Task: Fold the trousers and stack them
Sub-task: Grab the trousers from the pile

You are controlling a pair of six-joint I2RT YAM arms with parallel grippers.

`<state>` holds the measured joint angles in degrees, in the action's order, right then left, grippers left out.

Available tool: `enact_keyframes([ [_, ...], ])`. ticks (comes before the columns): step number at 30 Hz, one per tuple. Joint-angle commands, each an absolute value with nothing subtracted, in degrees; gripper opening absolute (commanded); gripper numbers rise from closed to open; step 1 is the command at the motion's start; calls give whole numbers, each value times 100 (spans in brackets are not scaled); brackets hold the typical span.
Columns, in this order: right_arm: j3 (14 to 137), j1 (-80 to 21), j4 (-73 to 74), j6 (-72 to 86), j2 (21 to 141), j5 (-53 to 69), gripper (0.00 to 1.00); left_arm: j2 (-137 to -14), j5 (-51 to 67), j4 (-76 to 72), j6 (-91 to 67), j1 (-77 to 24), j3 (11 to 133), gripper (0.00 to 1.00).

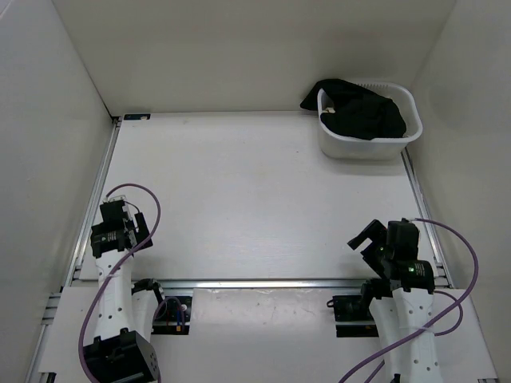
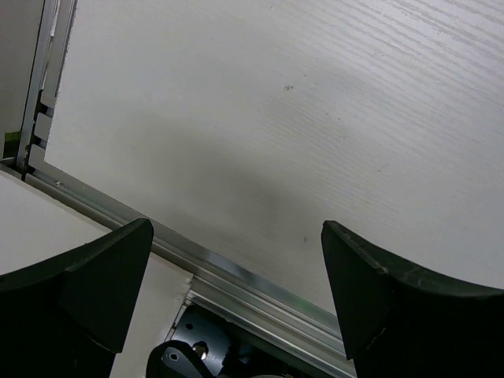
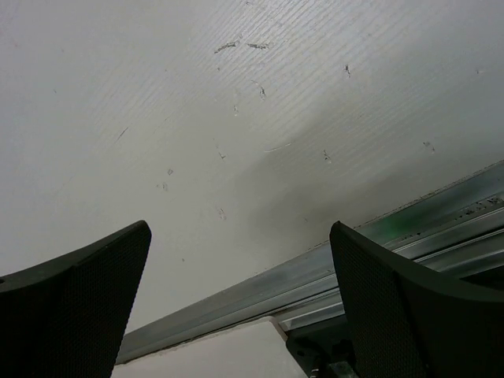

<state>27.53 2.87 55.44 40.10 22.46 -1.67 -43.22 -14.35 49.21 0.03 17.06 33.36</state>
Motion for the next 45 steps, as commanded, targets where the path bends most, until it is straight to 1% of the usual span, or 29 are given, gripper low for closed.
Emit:
enact_keyframes([
  [1,3101,264,5960,3745,2346,-254,99,-4236,-1529,4816,0,1687,3340,100],
  [2,3538,264,5733,3309,2695,-472,99,-4184,-1529,4816,0,1687,3340,100],
  [4,4067,264,5539,3131,2864,-553,99,-4184,-1529,4816,0,1687,3340,100],
  [6,4716,264,5537,2972,3601,-1051,99,-4184,-1529,4764,0,1687,3393,100],
  [7,5477,264,5346,2849,3917,-1055,99,-4184,-1529,4764,0,1687,3532,100],
  [8,5867,264,5231,2735,4546,-1107,99,-4184,-1468,4764,0,1687,3594,100],
  [10,6623,264,5002,2611,5217,-1256,99,-4236,-1468,4764,0,1687,3795,100],
  [11,7393,264,4783,2610,5925,-1396,99,-4236,-1468,4711,0,1687,3866,100],
  [13,8205,264,4676,2549,6685,-1511,99,-4307,-1415,4711,0,1635,4007,100],
  [14,8653,264,4676,2549,7498,-1512,99,-4368,-1415,4659,0,1635,4147,100],
  [15,9640,264,4737,2549,7923,-1599,99,-4438,-1415,4658,0,1635,4209,100],
  [16,10172,264,4850,2618,8363,-1817,99,-4438,-1415,4658,0,1583,4280,100],
  [17,10700,264,4947,2619,9194,-1872,99,-4491,-1415,4658,0,1582,4402,100],
  [19,11685,264,5132,2619,9998,-1872,99,-4543,-1415,4588,0,1582,4517,100],
  [20,12594,264,5185,2619,10768,-1742,99,-4605,-1415,4588,0,1582,4578,100],
  [23,13873,325,5238,2899,12053,-1240,99,-4798,-1354,4588,0,1582,4781,100],
  [25,13878,325,4810,3075,12383,-1239,99,-4930,-1354,4588,0,1582,4860,100],
  [28,13246,378,3913,3199,12638,-1091,99,-5123,-1406,4588,0,1582,5000,100],
  [29,13245,378,3807,3199,12839,-942,99,-5176,-1406,4588,0,1582,5001,100],
  [30,13384,378,3719,3199,12954,-497,99,-5177,-1354,4588,0,1582,5079,100],
  [31,13760,378,3718,3147,13181,-353,94,-5177,-1354,4588,0,1582,5150,100],
  [32,13903,378,3718,3094,13253,-256,85,-5177,-1354,4588,0,1582,5150,100],
  [33,13956,378,3718,3042,13254,-255,58,-5177,-1284,4588,0,1582,5150,100],
  [34,13957,378,3718,3041,13184,-255,43,-5177,-1231,4588,0,1582,5203,100],
  [35,13757,378,3718,3041,13105,-255,18,-5177,-1230,4588,0,1582,5203,100],
  [36,13642,378,3718,3041,13017,-255,5,-5177,-1178,4588,0,1582,5255,100],
  [37,13536,378,3718,3041,12808,-255,0,-5177,-1178,4588,0,1582,5256,100],
  [42,13447,316,3718,2489,12165,-9,0,-5229,-1178,4588,0,1582,5317,100],
  [45,13272,80,3464,2435,11306,-62,0,-5229,-1126,4588,0,1582,5317,100],
])
